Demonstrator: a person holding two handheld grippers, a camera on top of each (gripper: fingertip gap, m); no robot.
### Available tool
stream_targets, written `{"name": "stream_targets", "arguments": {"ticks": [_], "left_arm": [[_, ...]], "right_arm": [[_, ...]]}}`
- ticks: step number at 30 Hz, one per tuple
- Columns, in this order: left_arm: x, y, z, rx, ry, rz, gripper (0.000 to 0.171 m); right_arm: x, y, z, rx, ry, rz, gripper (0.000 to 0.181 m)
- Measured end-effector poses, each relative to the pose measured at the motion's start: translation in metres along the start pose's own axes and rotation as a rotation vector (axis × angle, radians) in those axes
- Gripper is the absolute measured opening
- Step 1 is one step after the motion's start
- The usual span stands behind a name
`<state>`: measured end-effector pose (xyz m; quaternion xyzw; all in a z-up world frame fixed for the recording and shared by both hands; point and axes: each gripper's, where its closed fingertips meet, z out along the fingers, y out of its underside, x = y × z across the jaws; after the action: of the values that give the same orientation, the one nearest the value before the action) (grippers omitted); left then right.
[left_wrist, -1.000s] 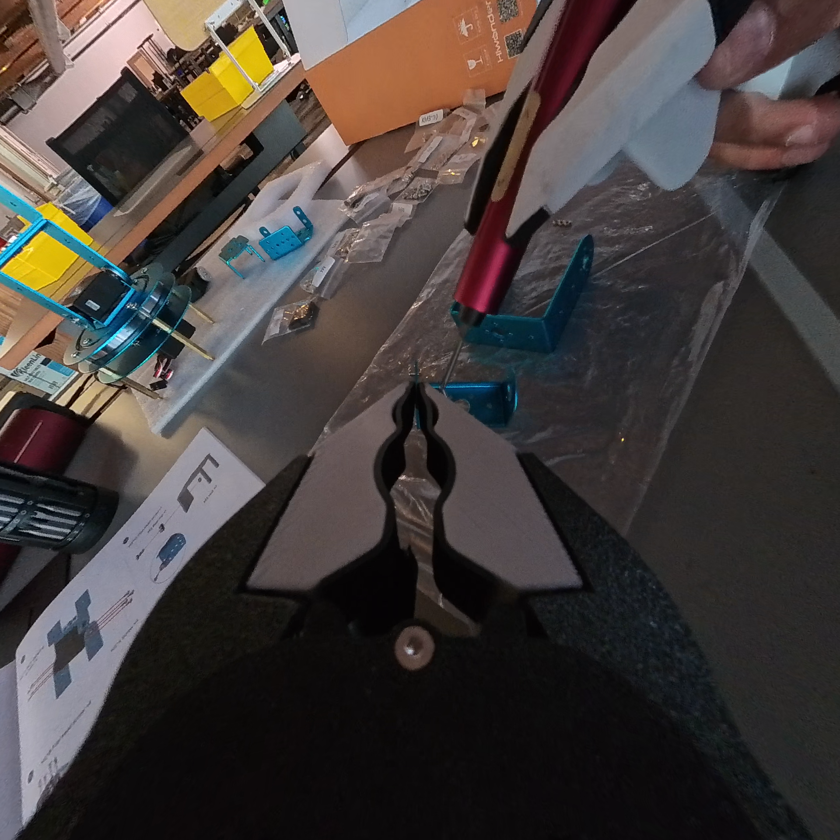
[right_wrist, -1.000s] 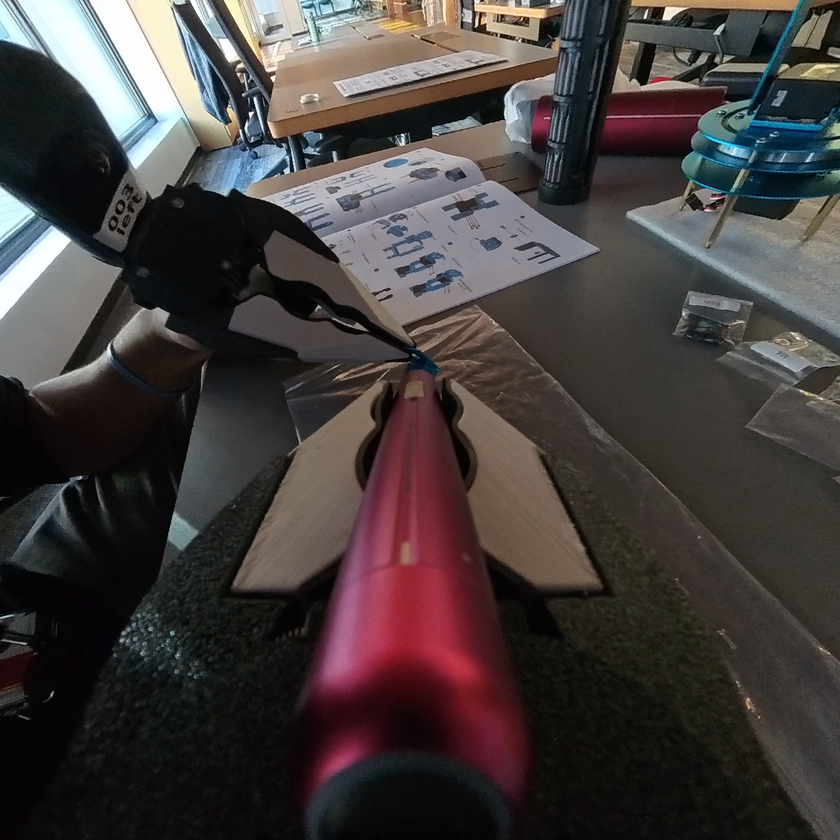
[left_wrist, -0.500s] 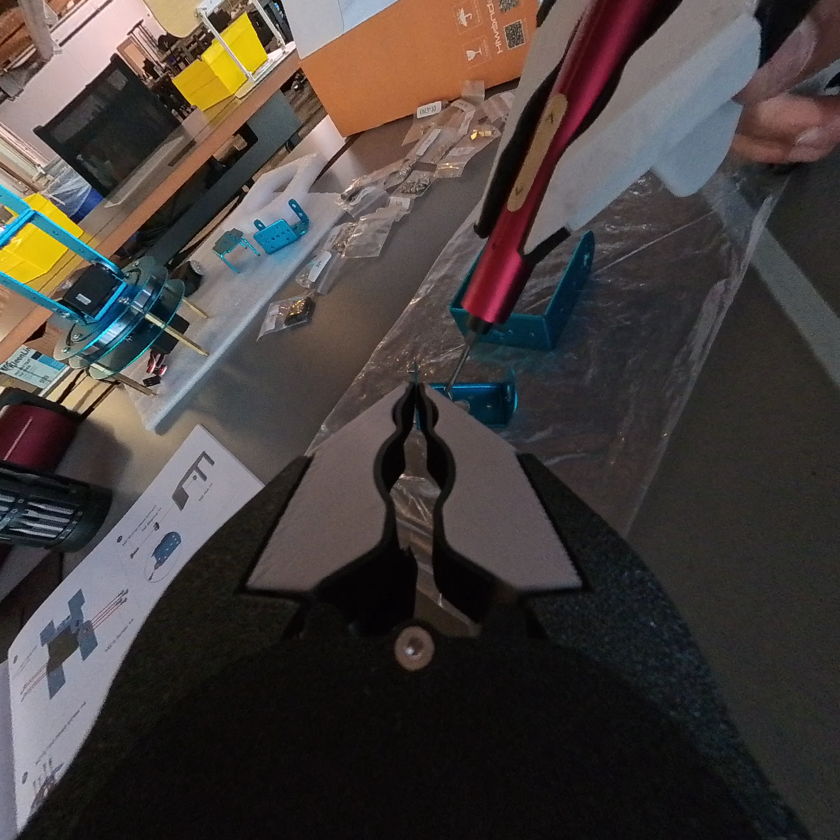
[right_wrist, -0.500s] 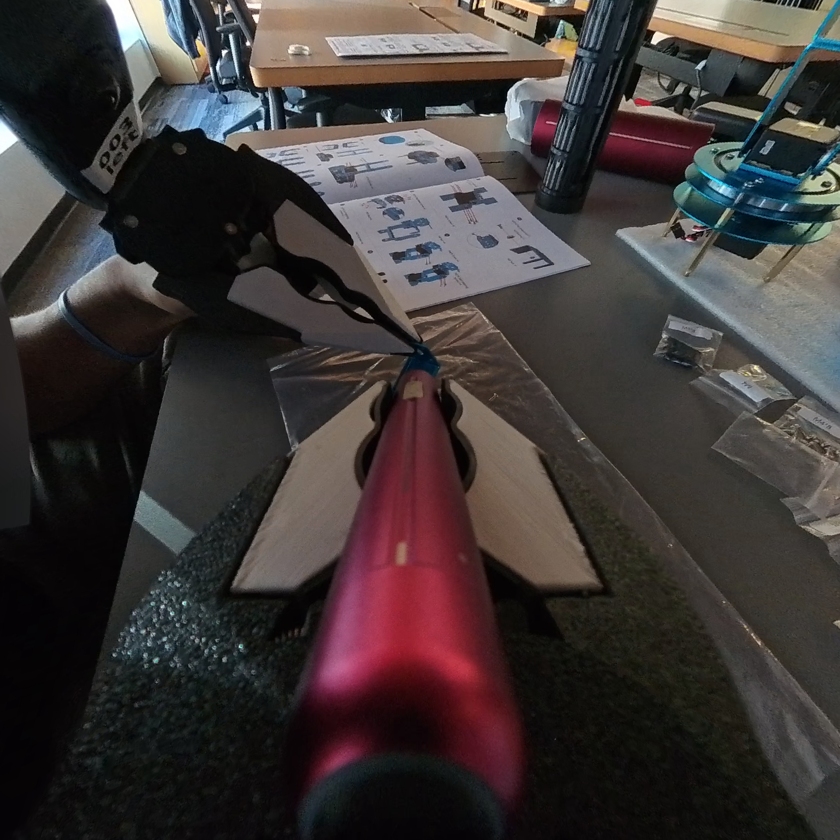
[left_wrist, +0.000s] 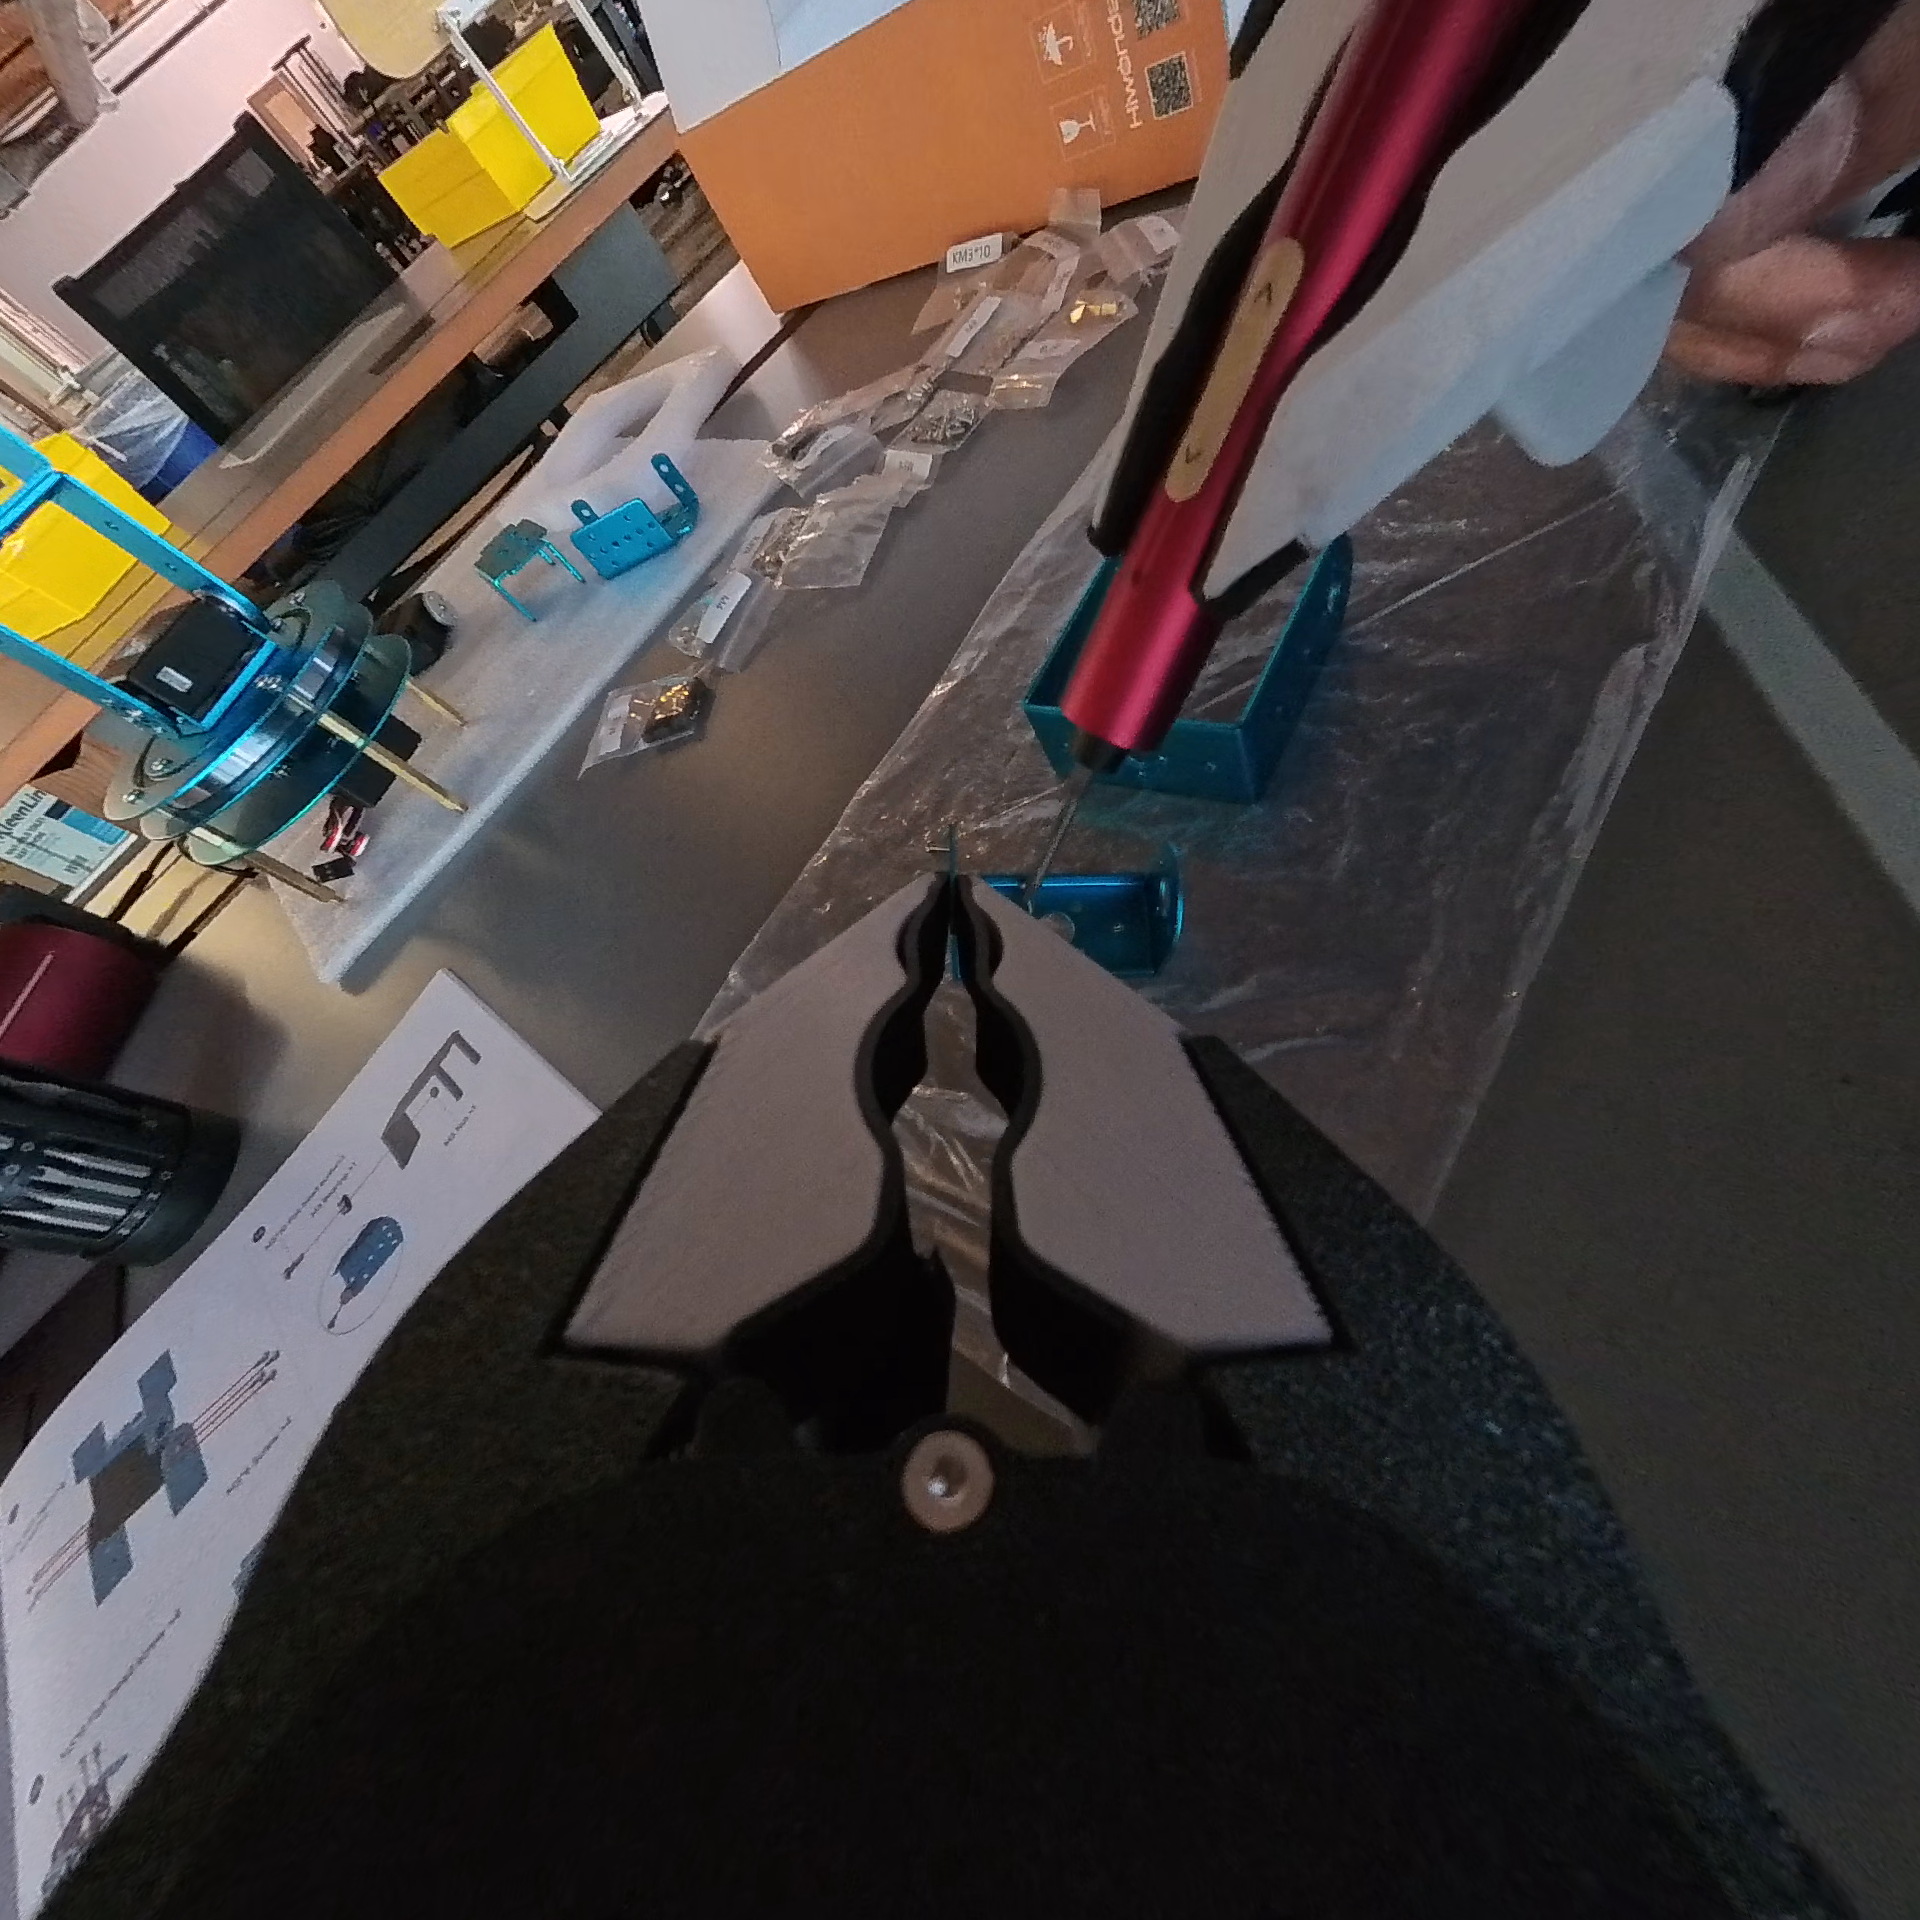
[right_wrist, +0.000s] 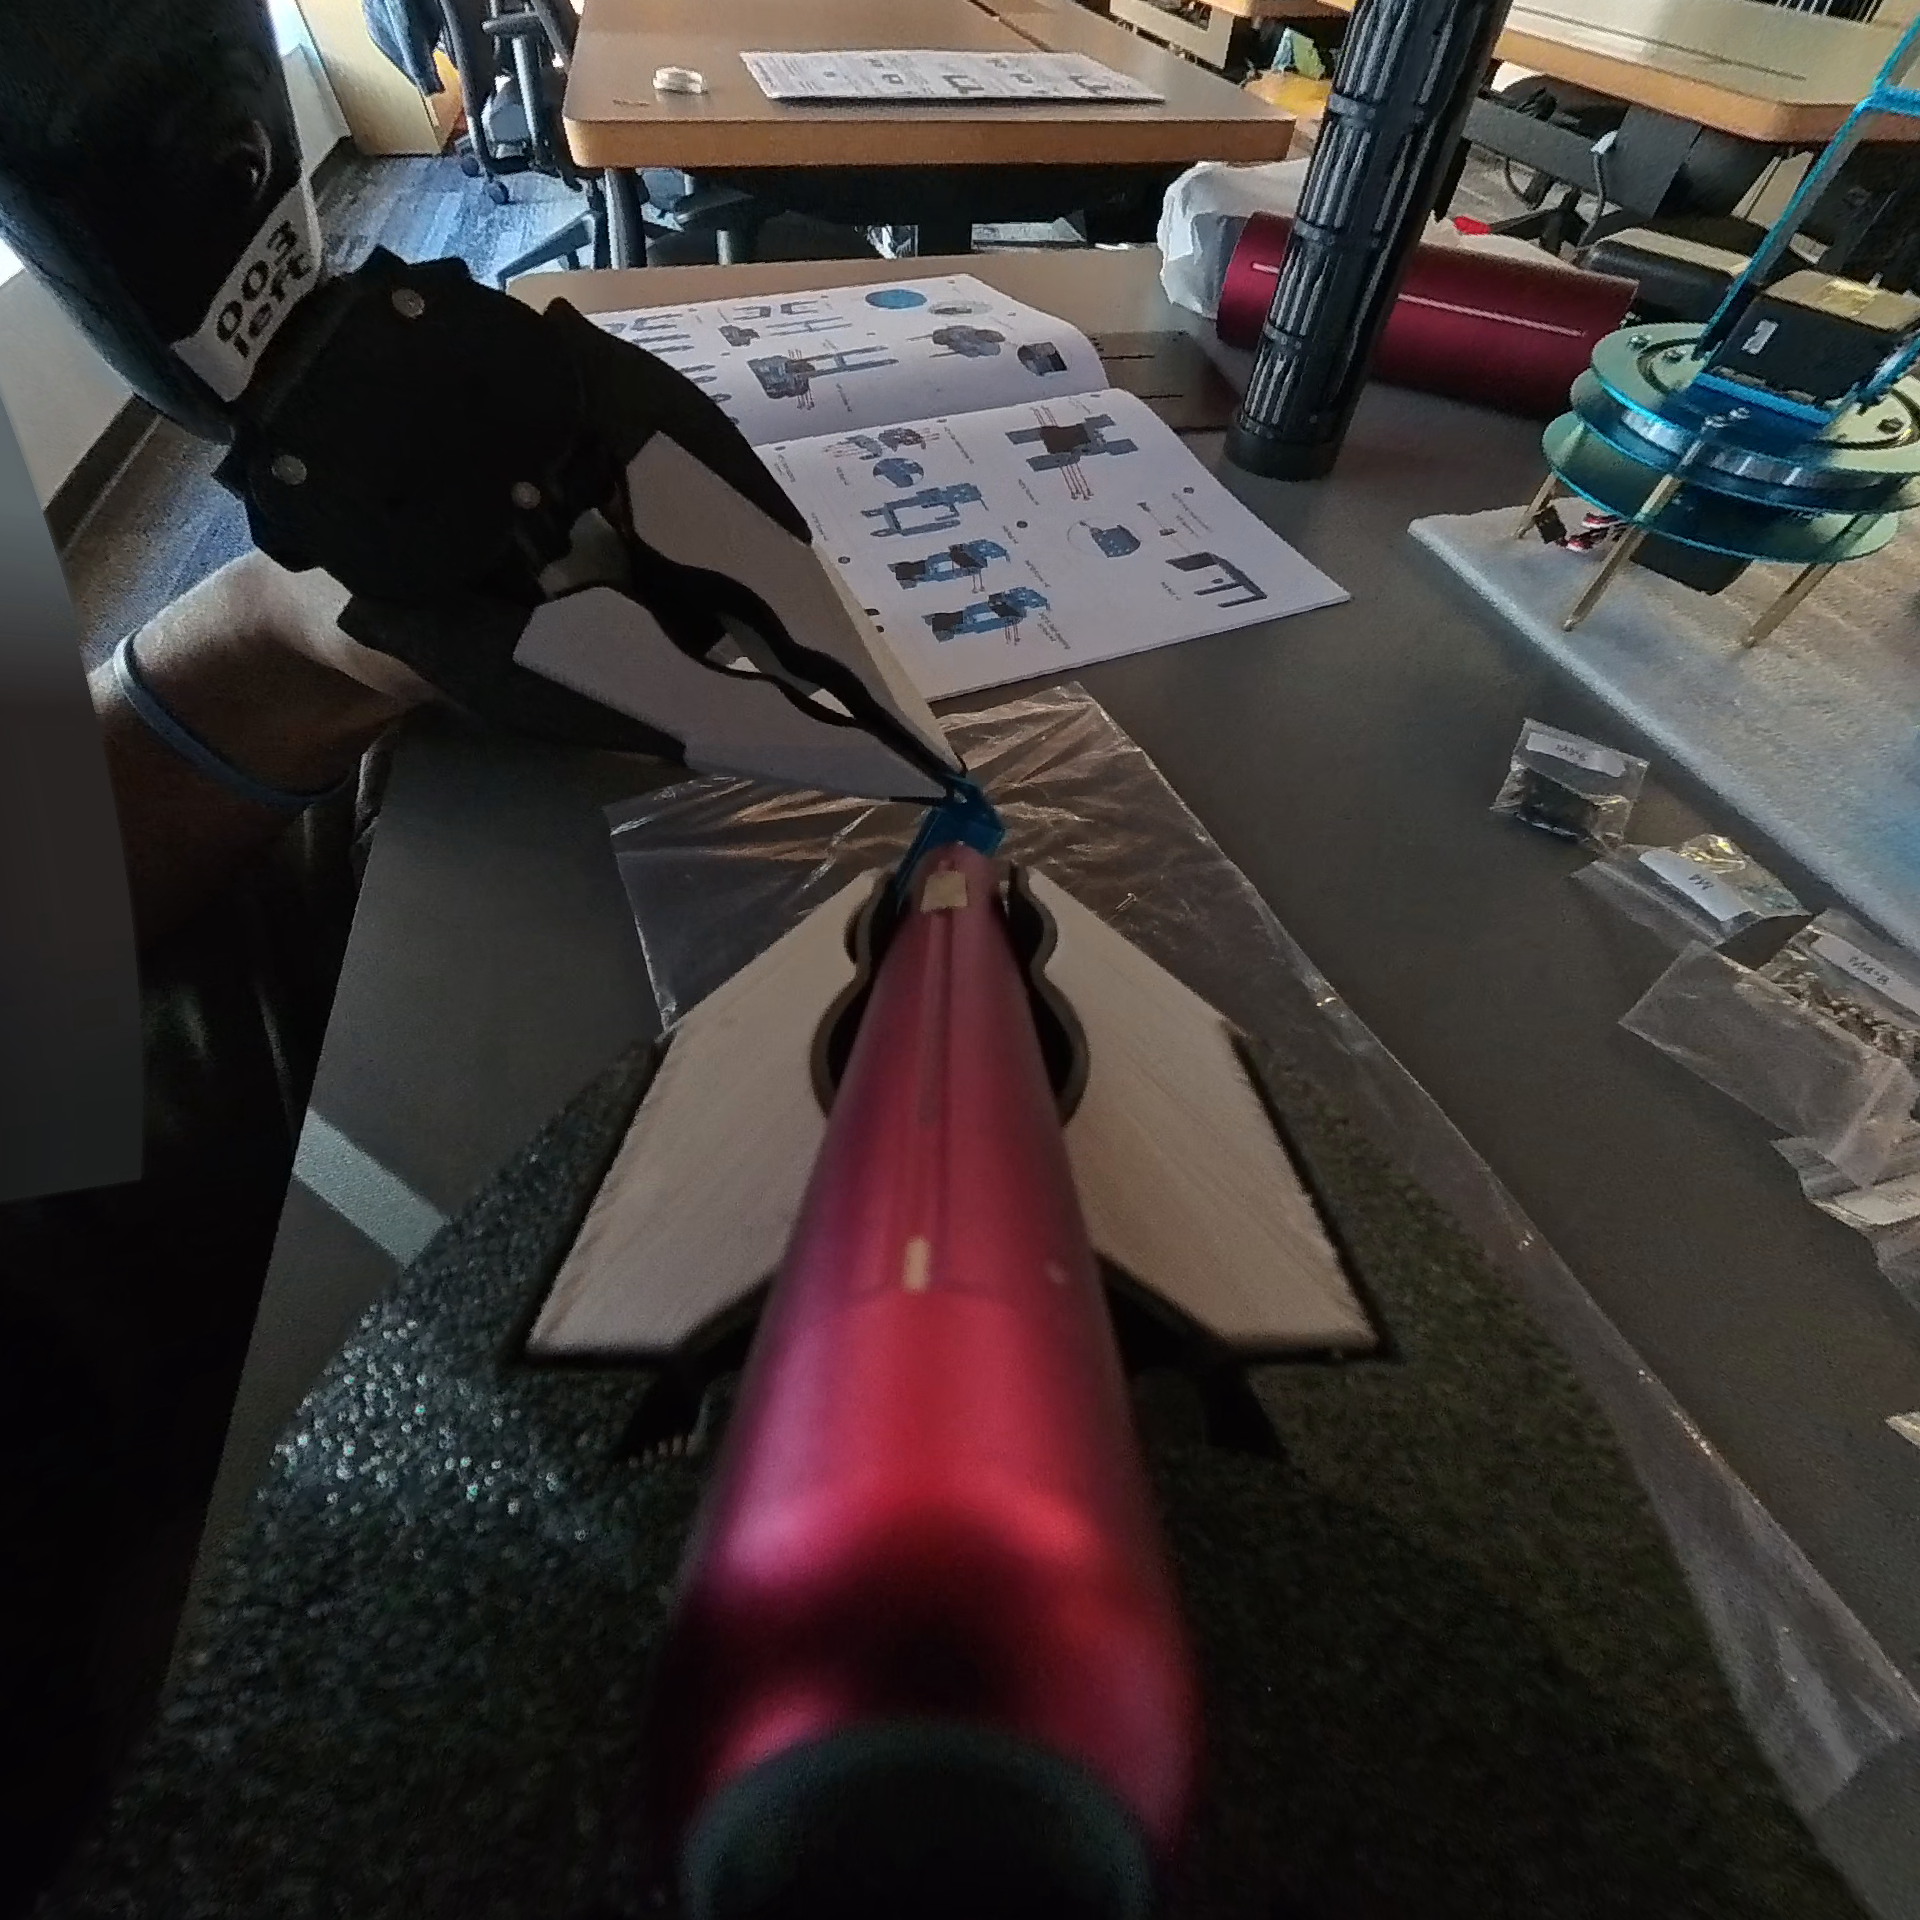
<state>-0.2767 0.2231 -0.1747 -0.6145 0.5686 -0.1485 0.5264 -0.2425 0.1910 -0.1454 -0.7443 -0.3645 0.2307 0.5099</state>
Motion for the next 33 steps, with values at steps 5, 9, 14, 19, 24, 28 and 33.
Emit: {"name": "stream_targets", "arguments": {"ticks": [5, 9, 14, 19, 24, 28, 33], "left_arm": [[0.0000, 0.0002, 0.0002, -0.001, -0.001, 0.001, 0.000], [0.0002, -0.0001, 0.0000, 0.000, 0.001, 0.000, 0.000], [0.0008, 0.0003, 0.0004, -0.004, 0.000, 0.006, 0.000], [0.0013, 0.0006, 0.0005, -0.006, 0.002, 0.008, 0.000], [0.0021, 0.0011, 0.0010, -0.010, 0.005, 0.012, 0.000], [0.0025, 0.0013, 0.0011, -0.011, 0.015, 0.003, 0.000], [0.0019, 0.0023, 0.0020, -0.019, 0.047, -0.040, 0.000]], "right_arm": [[-0.0011, 0.0013, 0.0010, -0.008, 0.000, -0.006, 0.022], [-0.0018, 0.0005, 0.0009, -0.002, -0.005, -0.004, 0.022], [-0.0019, 0.0012, 0.0015, -0.004, -0.010, 0.003, 0.022], [-0.0014, 0.0002, 0.0010, 0.001, -0.001, -0.009, 0.021], [0.0013, -0.0011, -0.0009, 0.008, 0.012, -0.013, 0.022], [-0.0004, 0.0008, 0.0005, -0.004, 0.022, -0.066, 0.023], [-0.0076, 0.0003, -0.0015, -0.001, 0.033, -0.284, 0.022]]}}
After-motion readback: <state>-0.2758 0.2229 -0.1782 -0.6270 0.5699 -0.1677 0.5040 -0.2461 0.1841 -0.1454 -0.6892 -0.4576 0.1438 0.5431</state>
